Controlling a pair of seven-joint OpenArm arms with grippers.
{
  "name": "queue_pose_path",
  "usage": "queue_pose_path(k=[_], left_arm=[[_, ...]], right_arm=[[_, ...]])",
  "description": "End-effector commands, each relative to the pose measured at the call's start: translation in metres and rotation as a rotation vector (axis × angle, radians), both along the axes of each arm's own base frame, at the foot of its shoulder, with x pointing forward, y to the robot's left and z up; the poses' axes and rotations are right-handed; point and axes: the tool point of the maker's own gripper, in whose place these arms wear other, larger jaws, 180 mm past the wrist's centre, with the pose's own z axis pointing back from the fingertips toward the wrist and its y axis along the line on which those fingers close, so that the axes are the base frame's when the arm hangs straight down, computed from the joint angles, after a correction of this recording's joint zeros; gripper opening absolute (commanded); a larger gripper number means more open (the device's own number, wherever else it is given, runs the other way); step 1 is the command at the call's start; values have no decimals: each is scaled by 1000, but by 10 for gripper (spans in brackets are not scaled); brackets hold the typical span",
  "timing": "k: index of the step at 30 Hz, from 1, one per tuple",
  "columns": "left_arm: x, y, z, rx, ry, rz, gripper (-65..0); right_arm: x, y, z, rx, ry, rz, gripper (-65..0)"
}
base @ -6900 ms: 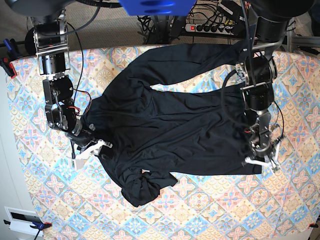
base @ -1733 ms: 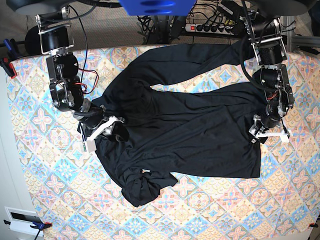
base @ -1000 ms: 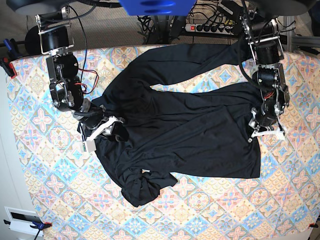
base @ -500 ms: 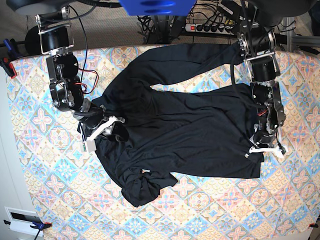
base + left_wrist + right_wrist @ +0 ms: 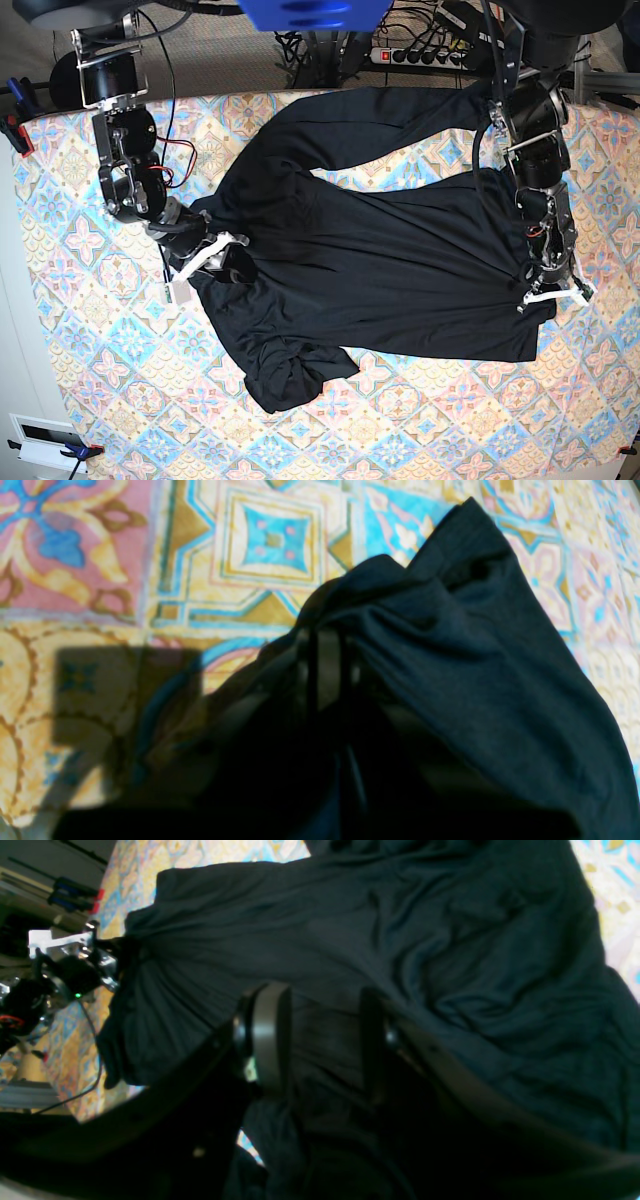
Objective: Layout the t-shirt on the table in an organized manner, then fold the t-shirt properly
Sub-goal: 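Regrasp the shirt edge with the left gripper and drag it outward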
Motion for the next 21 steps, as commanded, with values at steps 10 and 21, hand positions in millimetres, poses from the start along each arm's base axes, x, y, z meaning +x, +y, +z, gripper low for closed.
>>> queue_pose_path(k=[10,21], left_arm=[[4,-8,-1,-18,8,-7,-264],[-8,6,64,-115,-149,-30,-181]], right_arm=[[9,-2,19,14,-59,-5,-430],[11,-3,20,16,-65,-9,-429]])
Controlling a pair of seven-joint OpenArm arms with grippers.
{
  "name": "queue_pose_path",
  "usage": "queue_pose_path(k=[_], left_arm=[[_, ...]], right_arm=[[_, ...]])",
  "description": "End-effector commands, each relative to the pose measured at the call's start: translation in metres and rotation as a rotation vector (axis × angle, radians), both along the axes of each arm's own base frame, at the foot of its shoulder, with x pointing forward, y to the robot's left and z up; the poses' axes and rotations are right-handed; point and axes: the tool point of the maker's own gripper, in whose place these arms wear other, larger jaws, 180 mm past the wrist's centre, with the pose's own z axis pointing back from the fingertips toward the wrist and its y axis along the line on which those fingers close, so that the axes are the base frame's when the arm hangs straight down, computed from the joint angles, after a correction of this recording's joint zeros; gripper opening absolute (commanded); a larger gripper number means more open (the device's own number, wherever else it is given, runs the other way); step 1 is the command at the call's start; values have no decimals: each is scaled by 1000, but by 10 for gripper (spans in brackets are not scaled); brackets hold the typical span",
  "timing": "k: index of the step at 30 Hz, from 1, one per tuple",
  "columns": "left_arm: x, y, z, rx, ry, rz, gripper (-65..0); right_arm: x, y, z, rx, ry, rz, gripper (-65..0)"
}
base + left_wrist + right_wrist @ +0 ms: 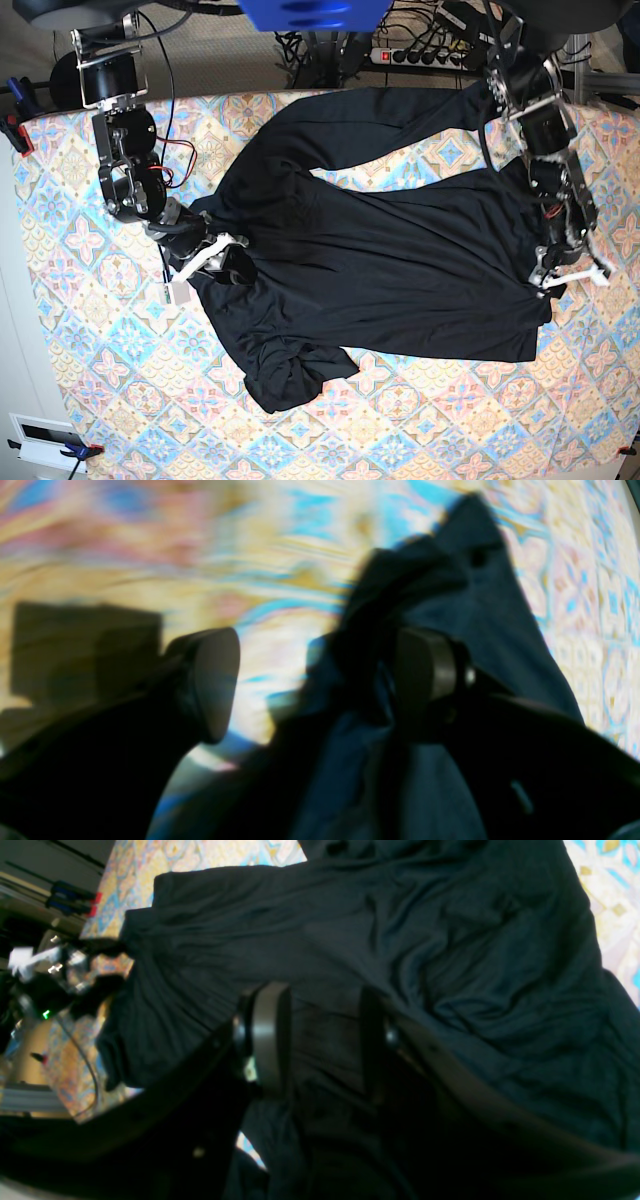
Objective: Layout the t-shirt on the table in an organized manner, then fold the t-shirt properly
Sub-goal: 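Regrasp the shirt edge with the left gripper and drag it outward, then release the shirt with both grippers and lift them away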
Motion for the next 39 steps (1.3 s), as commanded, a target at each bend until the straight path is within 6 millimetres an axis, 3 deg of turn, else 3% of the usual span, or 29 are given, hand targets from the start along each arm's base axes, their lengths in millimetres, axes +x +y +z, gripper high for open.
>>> queue_pose_path(k=[1,12,15,18,21,24,29,34,39], left_arm=[[19,8,42,29,-116,-11,-181],[-26,-13,111,102,-276,-115,-182],[-45,-35,124,140,-261,-210,-183],[-57,-72,134,171,-241,-388,-183],[-72,-89,136,227,-178,-545,-183],[-86,-98,132,272,-100,-678,-183],[-107,-91,124,354,22,-811,-183],[-144,-93,99,373,144,-960,-183],[-198,-119,72,163,187,-1048,-183]], right_arm=[[10,-2,19,12,-61,-3,-429],[10,-1,20,14,-62,-2,-429],[8,-5,21,17,-67,-15,-429],[3,-35,25,20,-78,-98,-429],[-5,-58,23,15,-73,-161,-429],[-18,-96,13,13,-45,-276,-429],[-50,-161,2,32,-13,-502,-429],[-78,-181,-7,20,19,-578,-429],[-93,-181,-15,3,49,-578,-429]])
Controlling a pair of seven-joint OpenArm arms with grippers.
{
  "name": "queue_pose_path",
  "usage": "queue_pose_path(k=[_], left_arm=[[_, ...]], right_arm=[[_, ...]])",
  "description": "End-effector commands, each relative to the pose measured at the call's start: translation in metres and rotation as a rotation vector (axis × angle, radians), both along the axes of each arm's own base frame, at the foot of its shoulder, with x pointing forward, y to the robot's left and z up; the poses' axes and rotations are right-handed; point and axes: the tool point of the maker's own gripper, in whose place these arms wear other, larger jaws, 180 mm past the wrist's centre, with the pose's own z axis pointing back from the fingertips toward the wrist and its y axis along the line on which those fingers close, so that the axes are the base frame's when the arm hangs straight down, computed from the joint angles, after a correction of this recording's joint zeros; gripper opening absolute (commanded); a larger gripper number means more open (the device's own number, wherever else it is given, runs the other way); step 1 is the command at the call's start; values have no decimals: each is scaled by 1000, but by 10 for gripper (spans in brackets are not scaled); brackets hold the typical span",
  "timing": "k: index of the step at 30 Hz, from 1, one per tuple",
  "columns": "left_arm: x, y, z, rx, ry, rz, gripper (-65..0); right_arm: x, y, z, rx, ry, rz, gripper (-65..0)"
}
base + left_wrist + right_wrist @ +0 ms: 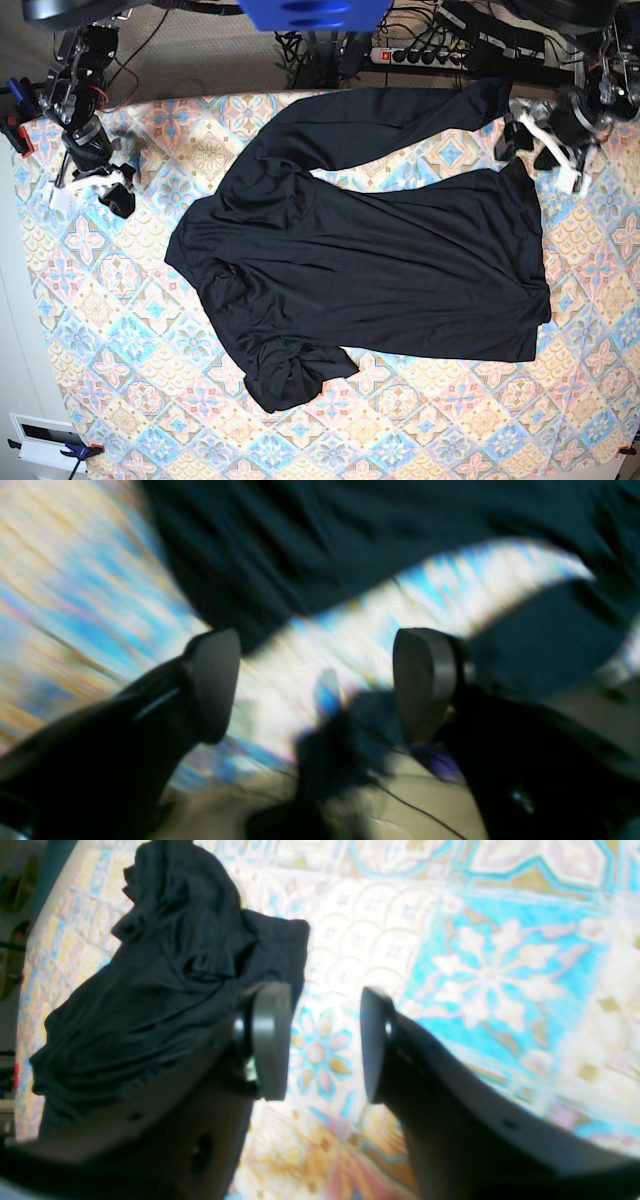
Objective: Layout the t-shirt on the table in an organized manner, then fold the t-shirt properly
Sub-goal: 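Release the shirt with both grippers and lift them away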
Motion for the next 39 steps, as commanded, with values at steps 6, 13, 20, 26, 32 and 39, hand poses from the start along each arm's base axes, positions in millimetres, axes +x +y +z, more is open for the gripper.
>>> queue_pose_path(k=[6,13,20,26,32,39], left_arm=[[-35,-16,-3,-120,72,0,-183],[-84,-3,-15,-111,184,80,-183],[-125,50,0,-29,185,315,-183],[-152,54,-7,-48,207,431,-183],[-161,58,-35,-75,224,511,-183],[-153,53,-61,-80,202,417,-183]], right_arm=[[1,-2,9,-13,-27,8,-429],[-7,-1,2,-13,-2,11,-429],[-10,-1,0,-12,6,11,-429],[-12,-1,-4,-9,18,10,-429],[-12,-1,-4,-8,18,9,-429],[-11,-1,-3,-8,15,9,-429]])
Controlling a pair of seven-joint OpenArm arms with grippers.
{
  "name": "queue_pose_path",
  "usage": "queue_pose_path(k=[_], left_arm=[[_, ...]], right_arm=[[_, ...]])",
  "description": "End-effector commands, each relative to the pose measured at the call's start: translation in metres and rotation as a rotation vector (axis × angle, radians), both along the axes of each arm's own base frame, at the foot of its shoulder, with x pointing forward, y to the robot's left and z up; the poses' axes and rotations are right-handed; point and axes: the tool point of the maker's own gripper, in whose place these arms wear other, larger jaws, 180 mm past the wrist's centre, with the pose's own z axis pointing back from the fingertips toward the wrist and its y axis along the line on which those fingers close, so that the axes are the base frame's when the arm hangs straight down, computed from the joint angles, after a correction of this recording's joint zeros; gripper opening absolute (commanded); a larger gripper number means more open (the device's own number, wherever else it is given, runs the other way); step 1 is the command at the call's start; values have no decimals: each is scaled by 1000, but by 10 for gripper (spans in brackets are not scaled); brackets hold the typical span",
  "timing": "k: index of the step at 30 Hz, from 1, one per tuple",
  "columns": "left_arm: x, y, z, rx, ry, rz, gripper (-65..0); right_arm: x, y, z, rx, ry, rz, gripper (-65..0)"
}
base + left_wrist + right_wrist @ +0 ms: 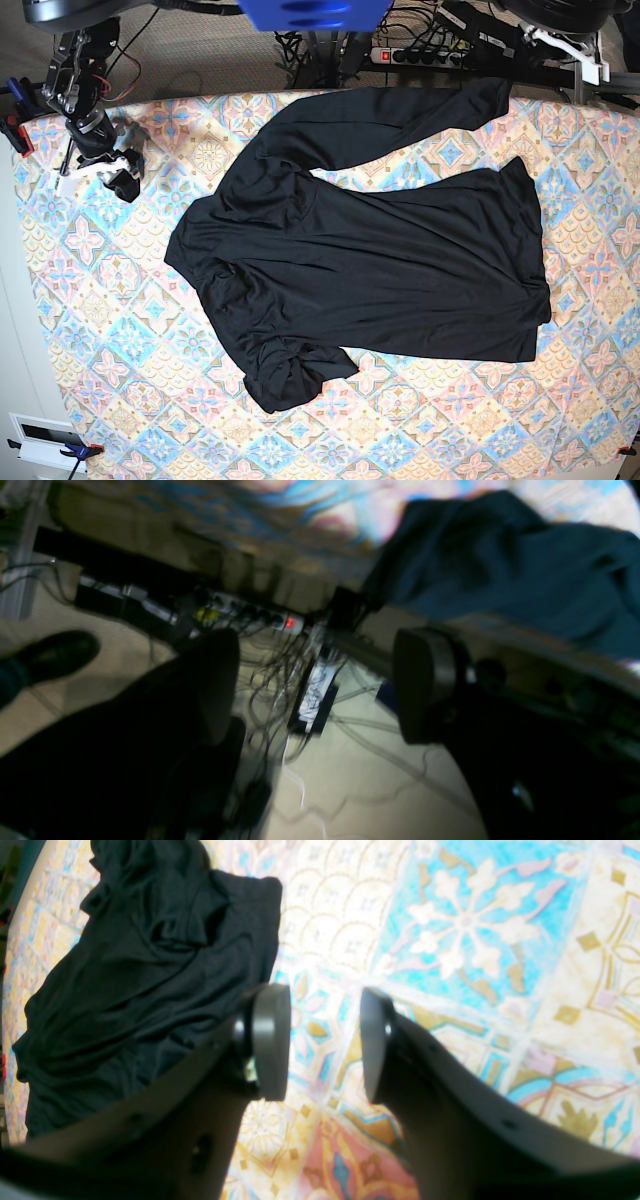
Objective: Layout the t-shirt on the table in an organized manner, then fold the t-shirt properly
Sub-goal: 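Release the shirt with both grippers and lift them away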
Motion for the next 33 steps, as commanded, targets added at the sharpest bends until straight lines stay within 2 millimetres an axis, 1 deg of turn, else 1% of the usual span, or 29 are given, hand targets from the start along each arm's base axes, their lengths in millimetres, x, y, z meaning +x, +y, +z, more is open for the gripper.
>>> queue_pose_path(k=[1,2,6,9,11,13,16,18,21,23,26,28,33], left_arm=[[6,-2,4,-5,-30,-26,-183],[10,-6,2,-14,-38,-39,-184],[15,-9,1,-23,-52,-54,-184],[27,-15,1,-34,-88,-86,-184],[29,-17,-1,-45,-100,-97,-184],[38,-20,1,-50,-133,-132,-184],[40,-25,1,-60,-153,-167,-184],[40,-24,-4,-71,-154,-158,-184],[38,-22,-19,-106,-134,-113,-184],[42,-26,-29,-138,-122,-115,-184],[38,-33,-42,-177,-94,-105,-184],[43,-34,-42,-182,-106,-105,-184],[45,-35,-41,-180,-111,-108,-184]], right_arm=[[7,-4,13,-16,-45,5,-429],[7,-4,13,-16,-45,5,-429],[7,-3,12,-15,-44,7,-429],[8,3,11,-8,-41,22,-429],[8,3,11,-8,-41,22,-429],[8,3,11,-8,-41,22,-429],[8,3,11,-8,-41,22,-429],[8,3,11,-8,-41,22,-429],[8,3,11,-8,-41,22,-429],[8,3,11,-8,-41,22,-429],[8,3,11,-8,-41,22,-429],[8,3,11,-8,-42,21,-429],[8,2,11,-9,-43,20,-429]])
